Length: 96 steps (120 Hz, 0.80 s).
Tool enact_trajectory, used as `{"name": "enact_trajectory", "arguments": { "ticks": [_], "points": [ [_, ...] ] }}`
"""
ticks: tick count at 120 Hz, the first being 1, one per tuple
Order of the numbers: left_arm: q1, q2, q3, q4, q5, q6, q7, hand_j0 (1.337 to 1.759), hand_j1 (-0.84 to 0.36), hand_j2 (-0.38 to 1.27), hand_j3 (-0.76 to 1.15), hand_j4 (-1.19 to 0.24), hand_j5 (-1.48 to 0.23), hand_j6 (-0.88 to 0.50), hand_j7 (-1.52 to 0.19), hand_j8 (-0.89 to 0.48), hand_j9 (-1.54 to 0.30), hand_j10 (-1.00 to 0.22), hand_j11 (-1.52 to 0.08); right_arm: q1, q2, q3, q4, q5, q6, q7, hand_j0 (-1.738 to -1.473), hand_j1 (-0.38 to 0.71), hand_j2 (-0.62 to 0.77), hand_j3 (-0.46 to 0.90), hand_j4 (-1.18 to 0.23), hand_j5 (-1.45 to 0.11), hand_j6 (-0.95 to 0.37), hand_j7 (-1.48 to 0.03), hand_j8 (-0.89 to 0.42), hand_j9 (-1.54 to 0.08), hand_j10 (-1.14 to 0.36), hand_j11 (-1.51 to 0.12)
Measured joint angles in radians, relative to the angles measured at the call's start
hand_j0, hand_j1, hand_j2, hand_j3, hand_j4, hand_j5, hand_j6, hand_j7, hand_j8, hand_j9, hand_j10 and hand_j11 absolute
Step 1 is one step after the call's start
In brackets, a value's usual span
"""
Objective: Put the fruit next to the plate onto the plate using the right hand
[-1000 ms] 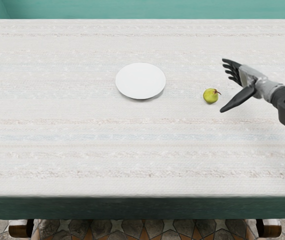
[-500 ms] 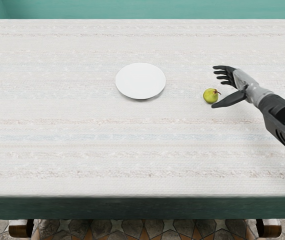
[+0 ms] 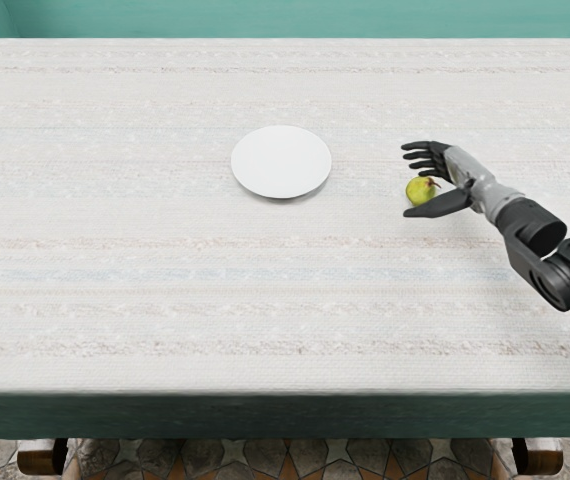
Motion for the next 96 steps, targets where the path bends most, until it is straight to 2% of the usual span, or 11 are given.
{"name": "enact_trajectory", "arguments": {
  "ticks": [44,66,96],
  "points": [
    [0.0,0.0,0.0,0.0,0.0,0.0,0.0,1.658,0.35,0.0,0.0,0.0,0.0,0.0,0.0,0.0,0.0,0.0,0.0,0.0,0.037,-0.003,-0.104,0.002,-0.002,0.028,-1.658,0.04,-0.06,0.0,-0.34,-0.43,-0.34,-0.43,-0.34,-0.42,-0.5,-0.43],
    [0.0,0.0,0.0,0.0,0.0,0.0,0.0,1.658,0.35,0.0,0.0,0.0,0.0,0.0,0.0,0.0,0.0,0.0,0.0,0.0,0.063,-0.003,-0.151,0.003,-0.001,0.035,-1.658,0.05,-0.06,0.0,-0.34,-0.43,-0.34,-0.43,-0.34,-0.43,-0.4,-0.43],
    [0.0,0.0,0.0,0.0,0.0,0.0,0.0,1.658,0.35,0.0,0.0,0.0,0.0,0.0,0.0,0.0,0.0,0.0,0.0,0.0,0.12,-0.016,-0.221,0.003,0.002,0.037,-1.658,0.05,-0.06,0.0,-0.34,-0.43,-0.34,-0.43,-0.34,-0.43,-0.36,-0.43]
  ]
}}
